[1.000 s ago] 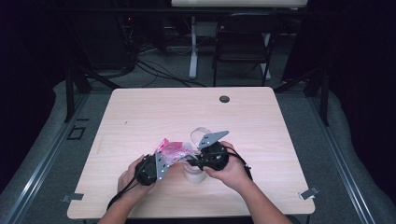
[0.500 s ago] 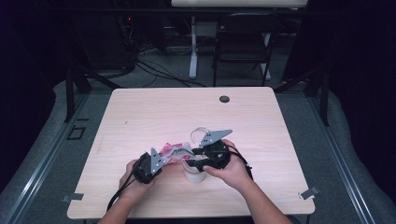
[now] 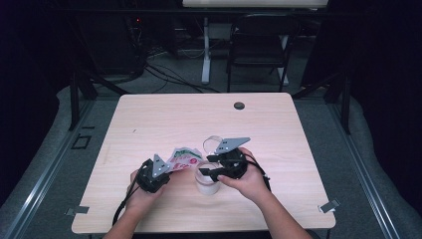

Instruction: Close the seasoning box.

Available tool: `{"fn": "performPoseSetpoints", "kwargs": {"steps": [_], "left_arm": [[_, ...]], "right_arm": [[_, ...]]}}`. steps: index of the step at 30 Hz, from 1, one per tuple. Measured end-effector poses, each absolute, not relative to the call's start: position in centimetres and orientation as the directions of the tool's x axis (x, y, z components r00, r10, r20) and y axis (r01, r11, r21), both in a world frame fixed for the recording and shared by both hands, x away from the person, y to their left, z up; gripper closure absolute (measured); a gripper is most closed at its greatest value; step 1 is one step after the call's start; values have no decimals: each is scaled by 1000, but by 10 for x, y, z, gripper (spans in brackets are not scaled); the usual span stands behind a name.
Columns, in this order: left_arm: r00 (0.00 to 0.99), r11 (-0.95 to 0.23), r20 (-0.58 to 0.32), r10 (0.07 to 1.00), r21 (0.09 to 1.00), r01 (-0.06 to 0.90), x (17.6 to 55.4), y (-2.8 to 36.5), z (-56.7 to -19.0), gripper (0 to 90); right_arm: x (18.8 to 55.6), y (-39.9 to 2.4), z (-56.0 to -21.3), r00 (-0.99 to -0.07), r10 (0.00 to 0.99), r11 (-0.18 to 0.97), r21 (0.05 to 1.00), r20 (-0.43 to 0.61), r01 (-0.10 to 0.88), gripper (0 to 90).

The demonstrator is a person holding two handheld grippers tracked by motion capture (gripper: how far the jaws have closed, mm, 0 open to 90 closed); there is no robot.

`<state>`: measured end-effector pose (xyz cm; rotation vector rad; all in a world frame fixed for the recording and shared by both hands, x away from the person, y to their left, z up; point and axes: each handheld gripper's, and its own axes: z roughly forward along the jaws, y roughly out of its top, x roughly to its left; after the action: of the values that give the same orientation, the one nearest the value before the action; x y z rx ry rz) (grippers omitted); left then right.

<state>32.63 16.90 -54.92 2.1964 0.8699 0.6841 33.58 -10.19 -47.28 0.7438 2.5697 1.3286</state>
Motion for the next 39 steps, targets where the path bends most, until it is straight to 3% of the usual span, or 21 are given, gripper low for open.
{"fn": "performPoseSetpoints", "kwargs": {"steps": [15, 39], "left_arm": [[509, -378, 103, 855, 795, 475, 336, 205, -542, 757], [235, -180, 50, 971, 798, 575, 347, 267, -543, 756]], "right_arm": [[337, -102, -473, -862, 500, 483, 798, 87, 360, 467], [337, -101, -475, -859, 504, 484, 795, 89, 366, 460]]}}
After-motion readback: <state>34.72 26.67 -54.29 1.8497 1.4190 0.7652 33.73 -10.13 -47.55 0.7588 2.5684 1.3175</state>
